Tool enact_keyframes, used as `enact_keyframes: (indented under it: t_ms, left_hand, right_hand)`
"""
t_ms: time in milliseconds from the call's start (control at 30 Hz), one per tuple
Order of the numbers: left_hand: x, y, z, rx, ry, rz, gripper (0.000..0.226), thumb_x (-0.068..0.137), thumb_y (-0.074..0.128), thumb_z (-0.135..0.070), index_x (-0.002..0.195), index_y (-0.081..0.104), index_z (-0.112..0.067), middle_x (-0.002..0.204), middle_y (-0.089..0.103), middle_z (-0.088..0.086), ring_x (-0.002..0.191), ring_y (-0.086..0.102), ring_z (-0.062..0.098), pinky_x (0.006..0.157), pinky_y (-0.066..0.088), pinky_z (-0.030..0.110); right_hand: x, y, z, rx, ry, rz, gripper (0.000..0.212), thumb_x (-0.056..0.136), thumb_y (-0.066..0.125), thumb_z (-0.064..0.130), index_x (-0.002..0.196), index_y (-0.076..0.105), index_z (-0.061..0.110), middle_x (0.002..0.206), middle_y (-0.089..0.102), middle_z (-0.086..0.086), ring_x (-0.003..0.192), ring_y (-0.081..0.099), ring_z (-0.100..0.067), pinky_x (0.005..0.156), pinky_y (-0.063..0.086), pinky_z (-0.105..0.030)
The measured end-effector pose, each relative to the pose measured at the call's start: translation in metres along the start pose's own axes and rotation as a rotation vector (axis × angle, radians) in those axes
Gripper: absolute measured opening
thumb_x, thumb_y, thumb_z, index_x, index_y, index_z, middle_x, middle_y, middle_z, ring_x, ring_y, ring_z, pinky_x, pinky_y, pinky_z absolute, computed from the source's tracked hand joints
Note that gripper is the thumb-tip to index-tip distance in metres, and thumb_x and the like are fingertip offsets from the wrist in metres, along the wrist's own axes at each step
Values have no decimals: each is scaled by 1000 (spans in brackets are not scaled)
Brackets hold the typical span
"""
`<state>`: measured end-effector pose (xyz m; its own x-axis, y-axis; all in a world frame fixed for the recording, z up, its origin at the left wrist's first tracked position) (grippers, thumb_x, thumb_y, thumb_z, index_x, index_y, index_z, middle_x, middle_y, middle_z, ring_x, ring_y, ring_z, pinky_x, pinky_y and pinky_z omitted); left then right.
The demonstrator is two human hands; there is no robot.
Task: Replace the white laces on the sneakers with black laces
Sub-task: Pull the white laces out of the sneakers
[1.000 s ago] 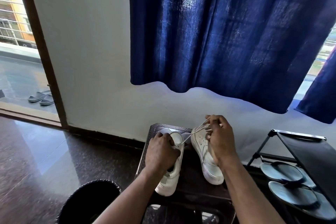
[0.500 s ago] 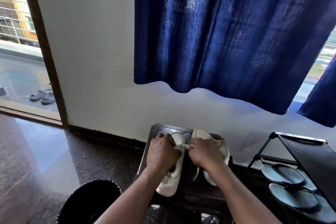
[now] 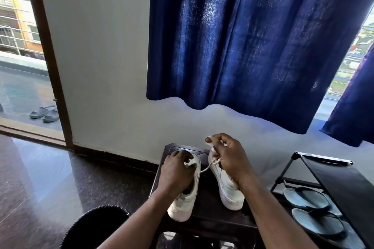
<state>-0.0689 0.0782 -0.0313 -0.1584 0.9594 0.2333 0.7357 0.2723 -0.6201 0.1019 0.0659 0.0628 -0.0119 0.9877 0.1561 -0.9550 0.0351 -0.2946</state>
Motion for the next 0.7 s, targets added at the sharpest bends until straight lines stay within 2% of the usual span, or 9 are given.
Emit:
enact_keyframes:
  t_ms: [100,167,233,300,367,400,467,567,700]
  left_hand:
    - [-7,-16,-2,-350,-64,-47,12,96,65,-30,103,75,-32,102,75,-12,100,69,12,90,55,36]
    - [-18,-26,-6,-711,-112,-19,21,101,62,-46,103,77,-32,101,77,-7,99,70,16,93,55,41]
    - [-27,-32,-12,-982,-153,58,41,95,60,-62,107,77,-26,104,77,1,95,69,21,89,54,39]
    - [-41,-34,-18,-1135,-198,186,49,96,59,-57,116,73,-15,105,75,9,92,69,21,84,53,36]
    - [-55,-38,-21,-1180,-239,297,41,102,60,-44,124,69,-11,100,72,11,86,67,24,79,53,37]
    - [-60,-42,-18,-1188,-255,310,36,103,62,-35,125,67,-7,98,70,13,84,65,26,77,54,39]
    - [-64,-55,-3,-1163,-266,232,30,99,69,-17,120,66,4,96,70,18,84,65,29,80,56,41]
    - [-66,-80,19,-1085,-265,96,20,91,78,-10,106,71,3,94,73,22,85,68,33,87,57,48]
    - [-69,-106,48,-1015,-308,-7,11,87,79,0,94,71,2,84,72,22,79,67,31,79,58,42]
  right_hand:
    - [-10,8,21,-190,-61,-29,43,104,58,45,76,70,15,67,69,13,59,56,-2,67,48,-31]
    - [-20,18,32,-190,-79,-63,55,104,53,55,66,54,15,57,56,9,58,50,-10,67,44,-35]
    - [-24,29,31,42,-12,-86,52,105,50,52,65,51,20,61,52,6,62,50,-14,66,43,-36]
    - [-28,48,26,310,93,-69,43,104,50,46,70,55,21,70,55,1,65,54,-16,63,45,-33]
    - [-29,64,25,316,113,-83,37,102,51,40,71,57,22,68,57,0,67,56,-20,62,48,-35]
    - [-29,70,25,259,98,-104,35,100,51,39,70,57,20,67,59,1,69,57,-24,67,49,-42]
    - [-29,85,24,126,69,-119,31,99,50,37,76,60,20,68,66,3,72,64,-28,78,54,-51]
    - [-34,107,21,-58,36,-126,24,97,47,40,86,62,24,76,71,6,78,70,-27,82,56,-46]
    - [-35,144,5,-412,22,-17,24,105,52,31,96,67,15,104,76,-9,105,67,-33,81,45,-36]
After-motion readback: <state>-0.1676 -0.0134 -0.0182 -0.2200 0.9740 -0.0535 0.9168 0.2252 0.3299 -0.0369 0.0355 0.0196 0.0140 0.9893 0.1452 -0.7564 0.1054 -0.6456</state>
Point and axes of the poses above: each hand's wrist, its own x-axis towards the middle knuckle, its own y-axis out of the palm, z = x × y, the point moved 8 cm from there along x, towards the middle knuckle
